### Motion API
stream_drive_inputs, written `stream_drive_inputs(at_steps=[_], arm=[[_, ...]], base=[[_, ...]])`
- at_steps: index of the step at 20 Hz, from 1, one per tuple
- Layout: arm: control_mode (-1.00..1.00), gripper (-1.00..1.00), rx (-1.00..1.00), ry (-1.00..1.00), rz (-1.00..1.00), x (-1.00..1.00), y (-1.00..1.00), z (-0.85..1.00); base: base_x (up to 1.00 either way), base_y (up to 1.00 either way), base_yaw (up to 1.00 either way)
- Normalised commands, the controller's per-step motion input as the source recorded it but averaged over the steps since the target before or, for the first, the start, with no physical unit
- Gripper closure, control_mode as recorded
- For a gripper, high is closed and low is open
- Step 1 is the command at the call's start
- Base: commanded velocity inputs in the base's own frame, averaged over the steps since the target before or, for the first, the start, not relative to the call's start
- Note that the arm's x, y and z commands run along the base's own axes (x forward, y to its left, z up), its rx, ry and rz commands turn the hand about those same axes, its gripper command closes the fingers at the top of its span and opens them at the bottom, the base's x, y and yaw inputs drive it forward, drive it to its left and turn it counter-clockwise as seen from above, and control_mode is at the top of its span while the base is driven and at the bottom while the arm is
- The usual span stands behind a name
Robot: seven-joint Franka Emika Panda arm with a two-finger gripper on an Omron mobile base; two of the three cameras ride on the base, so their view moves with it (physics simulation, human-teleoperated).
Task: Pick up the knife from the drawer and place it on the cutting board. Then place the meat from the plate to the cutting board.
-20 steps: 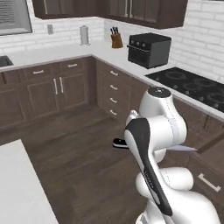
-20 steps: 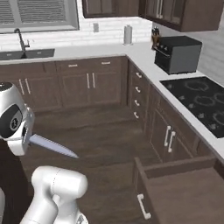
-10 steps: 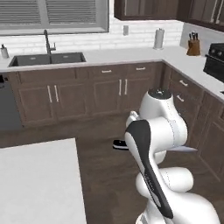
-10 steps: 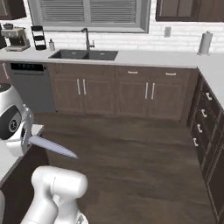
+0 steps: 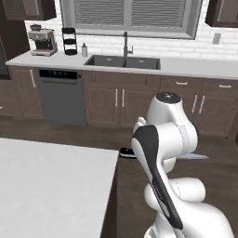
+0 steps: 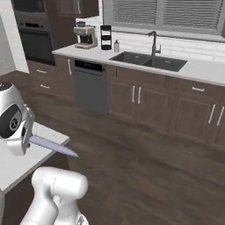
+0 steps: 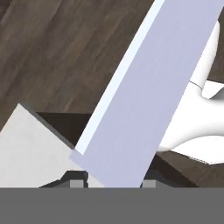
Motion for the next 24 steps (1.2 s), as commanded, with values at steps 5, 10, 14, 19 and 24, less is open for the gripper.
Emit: stream_drive_inputs(at_steps=[5, 10, 14, 19, 24], arm=[[1.00, 1.00, 0.00, 0.00, 0.00, 0.00, 0.00, 0.00], [1.00, 1.00, 0.00, 0.00, 0.00, 0.00, 0.00, 0.00], [1.00, 1.00, 0.00, 0.00, 0.00, 0.00, 0.00, 0.00], [1.00, 1.00, 0.00, 0.00, 0.00, 0.00, 0.00, 0.00], [1.00, 1.00, 0.00, 0.00, 0.00, 0.00, 0.00, 0.00]], base=[[0.55, -0.14, 0.62], [0.73, -0.72, 0.35], [0.99, -0.71, 0.21], [1.00, -0.83, 0.15], [1.00, -0.43, 0.30]])
